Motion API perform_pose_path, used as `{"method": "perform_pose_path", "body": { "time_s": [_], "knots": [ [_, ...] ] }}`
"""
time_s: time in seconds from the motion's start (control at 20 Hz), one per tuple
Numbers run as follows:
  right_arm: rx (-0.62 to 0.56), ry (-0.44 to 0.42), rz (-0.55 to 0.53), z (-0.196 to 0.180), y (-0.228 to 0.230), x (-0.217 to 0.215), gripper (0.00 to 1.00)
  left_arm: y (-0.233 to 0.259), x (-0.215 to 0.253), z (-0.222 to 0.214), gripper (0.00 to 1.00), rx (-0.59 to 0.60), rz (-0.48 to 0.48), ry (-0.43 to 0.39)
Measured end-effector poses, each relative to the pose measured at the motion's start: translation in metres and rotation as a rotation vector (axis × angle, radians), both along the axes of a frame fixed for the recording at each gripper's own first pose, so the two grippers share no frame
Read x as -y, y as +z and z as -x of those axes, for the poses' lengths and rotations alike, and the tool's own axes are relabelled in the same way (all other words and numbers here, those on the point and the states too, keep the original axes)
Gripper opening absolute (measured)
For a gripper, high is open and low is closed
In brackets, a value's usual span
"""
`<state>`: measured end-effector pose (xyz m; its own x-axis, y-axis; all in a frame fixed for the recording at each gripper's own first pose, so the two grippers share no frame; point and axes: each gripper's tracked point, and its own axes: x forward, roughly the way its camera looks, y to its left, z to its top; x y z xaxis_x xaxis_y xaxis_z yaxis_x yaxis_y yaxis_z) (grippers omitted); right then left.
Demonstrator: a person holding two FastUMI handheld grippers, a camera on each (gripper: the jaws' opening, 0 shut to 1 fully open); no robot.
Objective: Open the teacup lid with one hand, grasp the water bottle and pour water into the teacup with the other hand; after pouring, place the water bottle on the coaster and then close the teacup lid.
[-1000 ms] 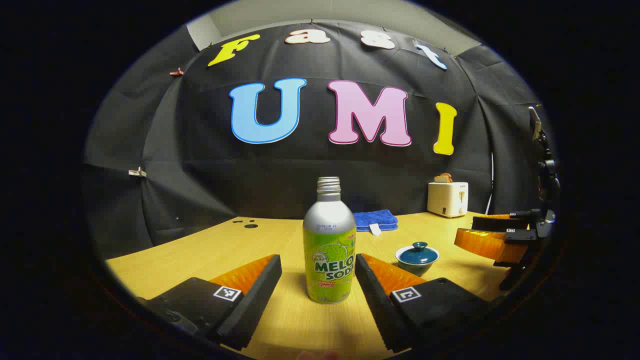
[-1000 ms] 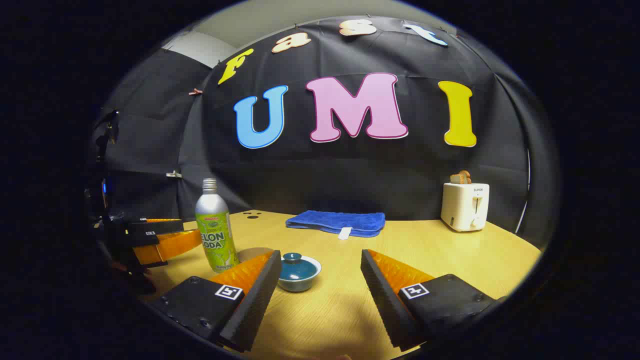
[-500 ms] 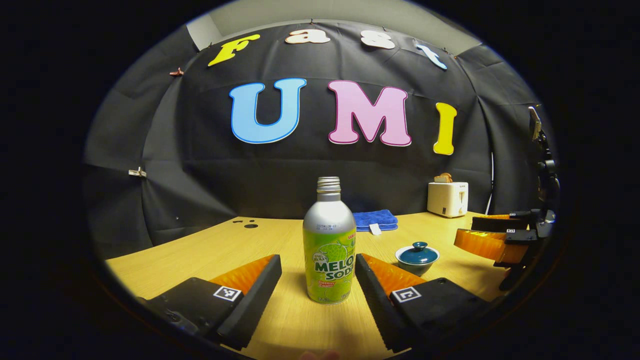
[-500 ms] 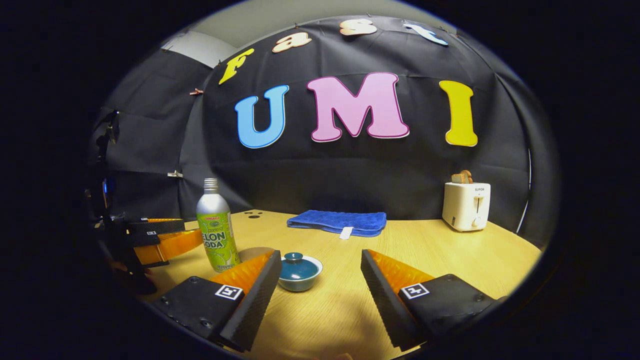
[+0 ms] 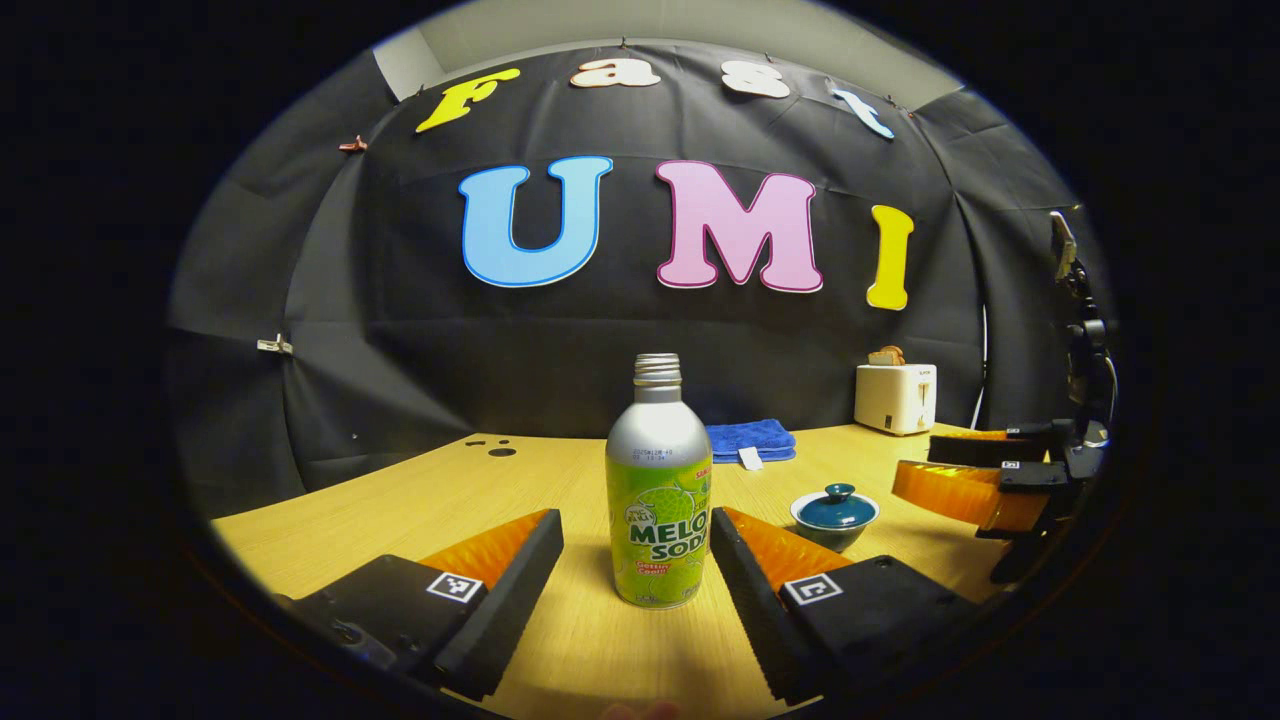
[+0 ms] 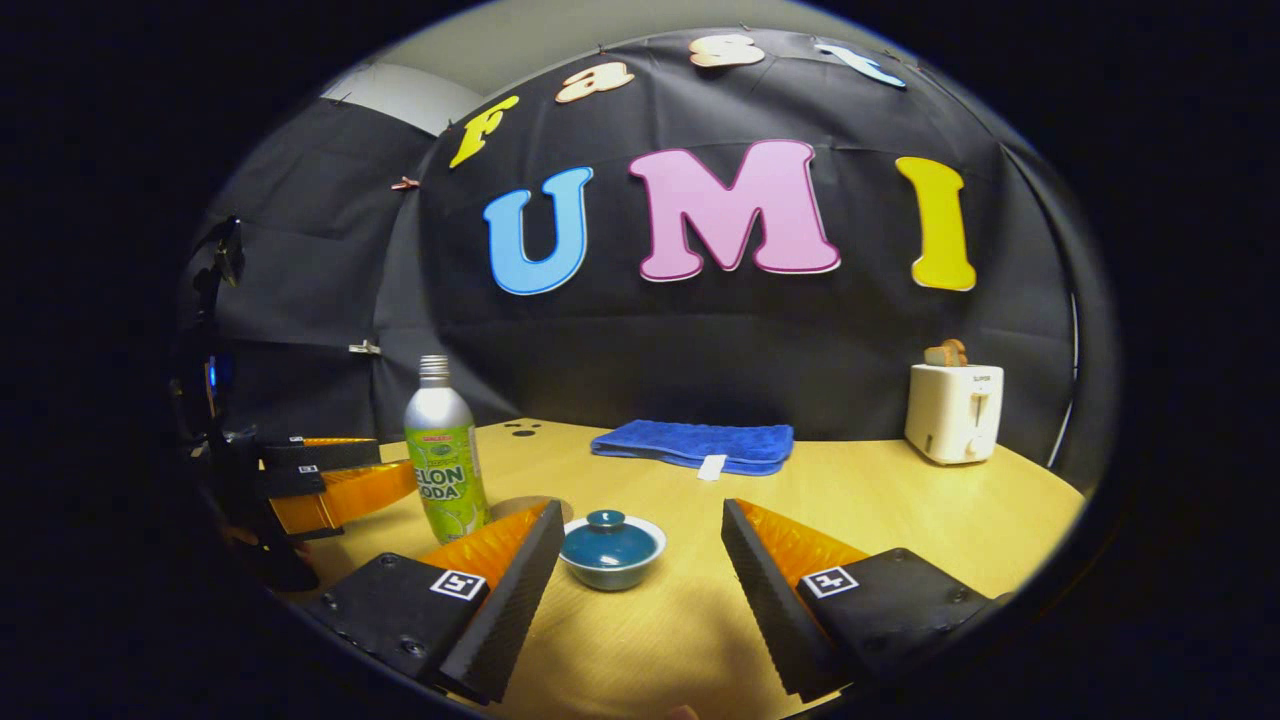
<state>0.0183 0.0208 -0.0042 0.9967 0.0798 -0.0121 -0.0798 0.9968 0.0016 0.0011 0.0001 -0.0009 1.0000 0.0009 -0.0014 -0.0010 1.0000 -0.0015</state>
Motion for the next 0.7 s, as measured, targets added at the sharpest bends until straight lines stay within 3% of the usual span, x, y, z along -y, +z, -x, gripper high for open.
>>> {"method": "perform_pose_path", "body": {
  "time_s": [0.35,0.55,0.7],
  "knots": [
    [-0.158,0.027,0.019,-0.035,-0.026,-0.017,0.99,0.001,0.000,0.000,0.94,0.001,0.000,-0.001],
    [-0.147,0.020,0.027,-0.049,-0.025,-0.019,0.98,-0.002,0.000,0.000,0.94,0.002,0.000,-0.001],
    [-0.177,0.017,0.051,-0.055,-0.031,-0.021,0.85,-0.001,0.000,0.000,0.94,0.002,0.000,-0.001]
  ]
}}
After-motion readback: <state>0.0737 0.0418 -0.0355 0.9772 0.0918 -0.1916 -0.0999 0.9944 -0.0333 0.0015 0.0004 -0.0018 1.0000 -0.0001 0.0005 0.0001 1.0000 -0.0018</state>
